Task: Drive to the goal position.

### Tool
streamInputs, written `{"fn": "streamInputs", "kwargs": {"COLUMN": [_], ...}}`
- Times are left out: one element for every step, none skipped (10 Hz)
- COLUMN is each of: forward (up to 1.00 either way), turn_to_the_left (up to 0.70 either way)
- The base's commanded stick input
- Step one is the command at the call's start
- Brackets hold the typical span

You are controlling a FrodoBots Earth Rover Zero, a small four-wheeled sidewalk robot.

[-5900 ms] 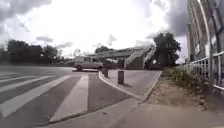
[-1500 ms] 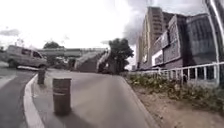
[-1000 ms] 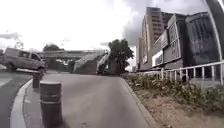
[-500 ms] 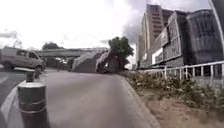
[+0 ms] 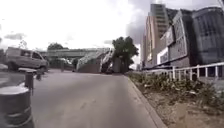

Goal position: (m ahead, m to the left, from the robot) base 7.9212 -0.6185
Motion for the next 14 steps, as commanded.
{"fn": "streamInputs", "kwargs": {"forward": [0.45,0.45,0.45,0.45,0.45,0.45,0.45,0.45,0.45,0.45,0.45,0.45,0.45,0.45], "turn_to_the_left": [0.00,0.00,0.00,0.00,0.00,0.00,0.00,0.00,0.00,-0.20,-0.27,-0.17,-0.04,0.00]}}
